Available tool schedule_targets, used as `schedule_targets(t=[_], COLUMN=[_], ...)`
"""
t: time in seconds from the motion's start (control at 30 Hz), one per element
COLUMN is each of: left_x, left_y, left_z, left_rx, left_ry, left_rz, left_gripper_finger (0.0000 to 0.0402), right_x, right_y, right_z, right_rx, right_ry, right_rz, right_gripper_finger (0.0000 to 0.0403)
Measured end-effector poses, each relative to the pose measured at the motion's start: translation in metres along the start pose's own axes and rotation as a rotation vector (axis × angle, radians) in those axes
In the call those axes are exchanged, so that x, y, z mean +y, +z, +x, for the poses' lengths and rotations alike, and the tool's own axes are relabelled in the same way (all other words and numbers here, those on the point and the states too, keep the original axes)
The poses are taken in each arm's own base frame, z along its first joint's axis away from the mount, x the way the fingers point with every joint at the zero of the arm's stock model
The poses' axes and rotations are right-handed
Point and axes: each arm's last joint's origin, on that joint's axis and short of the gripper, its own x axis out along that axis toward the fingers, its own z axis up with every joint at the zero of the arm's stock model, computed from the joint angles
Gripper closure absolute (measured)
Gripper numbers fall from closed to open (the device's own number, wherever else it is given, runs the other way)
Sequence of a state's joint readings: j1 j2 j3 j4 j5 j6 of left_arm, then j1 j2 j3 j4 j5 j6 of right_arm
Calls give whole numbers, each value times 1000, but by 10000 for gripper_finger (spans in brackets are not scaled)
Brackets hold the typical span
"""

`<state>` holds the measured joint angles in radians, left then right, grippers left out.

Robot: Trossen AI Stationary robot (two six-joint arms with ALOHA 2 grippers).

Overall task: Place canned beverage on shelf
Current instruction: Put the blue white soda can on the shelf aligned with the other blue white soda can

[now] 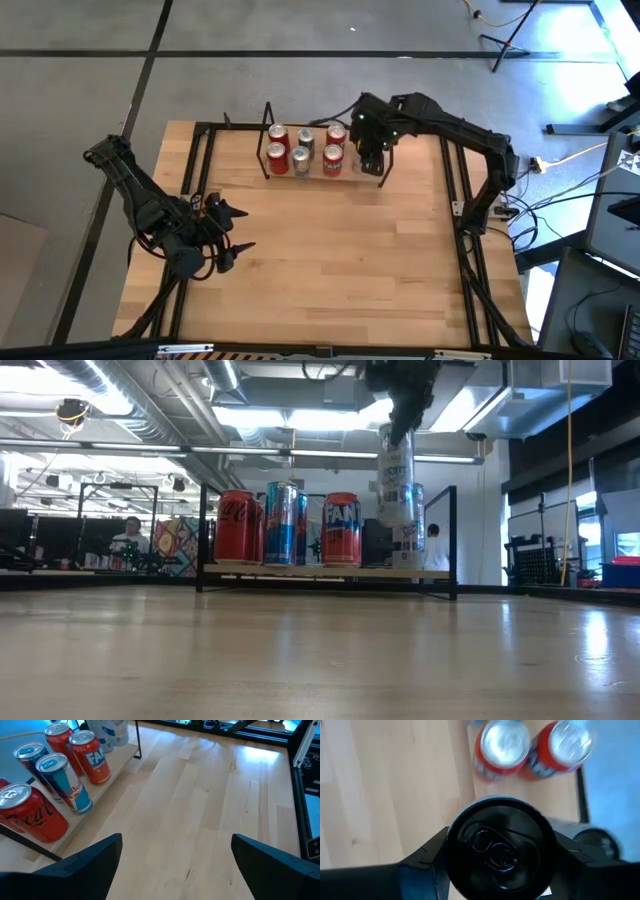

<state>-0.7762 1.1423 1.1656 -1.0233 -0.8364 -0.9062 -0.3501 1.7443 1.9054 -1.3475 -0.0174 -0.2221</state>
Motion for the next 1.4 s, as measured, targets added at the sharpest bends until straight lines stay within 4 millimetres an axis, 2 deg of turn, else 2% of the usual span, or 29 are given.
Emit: schedule_targets(t=[0.17,0.57,1.0,1.4], left_x=[0,4,7,8], left_y=[0,2,5,6], left_z=[0,3,6,8], left_rx=[-2,-21,-22,-30], left_ry=[2,46,69,83], left_rz=[1,2,-13,-18], left_gripper_finger=[30,30,30,30], right_x=[-5,-8,-33,-35], right_y=[-14,-29,-37,-42], right_z=[12,50,53,59], right_rx=[21,58,39,53], right_ry=[6,9,37,37], right_rz=[-6,-63,-44,-65], right_gripper_finger=[185,185,185,179])
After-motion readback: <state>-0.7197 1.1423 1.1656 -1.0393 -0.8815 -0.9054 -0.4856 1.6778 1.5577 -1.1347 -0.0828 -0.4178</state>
